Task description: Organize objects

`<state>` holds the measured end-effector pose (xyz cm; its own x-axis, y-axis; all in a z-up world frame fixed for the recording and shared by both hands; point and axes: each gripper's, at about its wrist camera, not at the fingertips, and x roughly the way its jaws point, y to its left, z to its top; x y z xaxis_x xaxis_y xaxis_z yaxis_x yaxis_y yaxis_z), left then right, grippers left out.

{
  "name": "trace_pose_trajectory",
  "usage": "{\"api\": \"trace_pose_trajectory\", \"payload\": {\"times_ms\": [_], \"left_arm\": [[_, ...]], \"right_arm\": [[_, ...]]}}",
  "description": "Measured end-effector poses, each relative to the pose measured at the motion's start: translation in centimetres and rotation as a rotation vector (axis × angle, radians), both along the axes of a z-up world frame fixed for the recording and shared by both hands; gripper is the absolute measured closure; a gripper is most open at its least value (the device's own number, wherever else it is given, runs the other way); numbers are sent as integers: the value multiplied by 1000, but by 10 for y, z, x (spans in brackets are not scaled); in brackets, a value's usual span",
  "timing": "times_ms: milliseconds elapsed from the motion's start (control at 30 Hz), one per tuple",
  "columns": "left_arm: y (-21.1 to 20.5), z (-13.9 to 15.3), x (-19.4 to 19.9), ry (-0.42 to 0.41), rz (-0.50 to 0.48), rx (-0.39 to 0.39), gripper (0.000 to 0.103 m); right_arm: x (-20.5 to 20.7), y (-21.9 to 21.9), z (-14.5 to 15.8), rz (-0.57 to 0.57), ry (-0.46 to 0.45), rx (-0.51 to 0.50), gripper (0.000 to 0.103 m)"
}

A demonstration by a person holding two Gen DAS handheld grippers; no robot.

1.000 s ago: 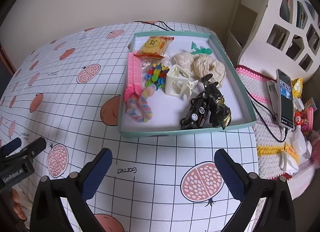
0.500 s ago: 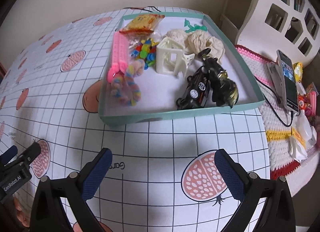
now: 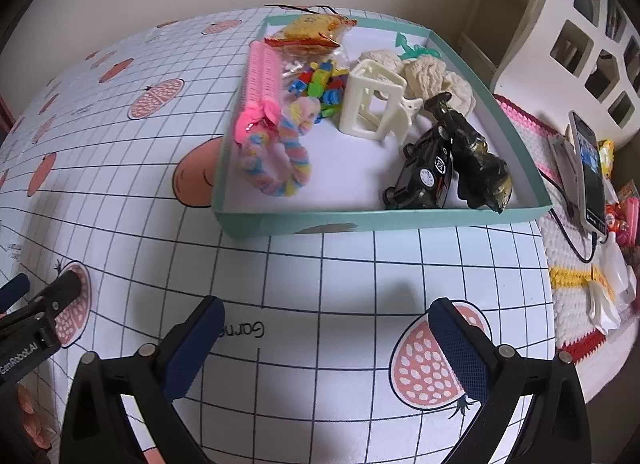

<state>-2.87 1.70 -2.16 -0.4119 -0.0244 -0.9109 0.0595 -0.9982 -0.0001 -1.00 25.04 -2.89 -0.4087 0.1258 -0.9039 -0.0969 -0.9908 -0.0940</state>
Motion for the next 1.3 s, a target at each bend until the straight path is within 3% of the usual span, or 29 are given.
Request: {"api": "trace_pose_trajectory", "payload": {"times_ms": [400,800,1300], "left_arm": [[-3,-2,-6,25,5,1,4],[-1,-1,3,107,26,-6,4],[0,-2,6,138,27,-9,3]], "right_arm": [[-1,10,-3,-34,5,-25,0],[0,15,-6,-64,8,-77,0],[2,11,-4,-55,25,-70,0]]}}
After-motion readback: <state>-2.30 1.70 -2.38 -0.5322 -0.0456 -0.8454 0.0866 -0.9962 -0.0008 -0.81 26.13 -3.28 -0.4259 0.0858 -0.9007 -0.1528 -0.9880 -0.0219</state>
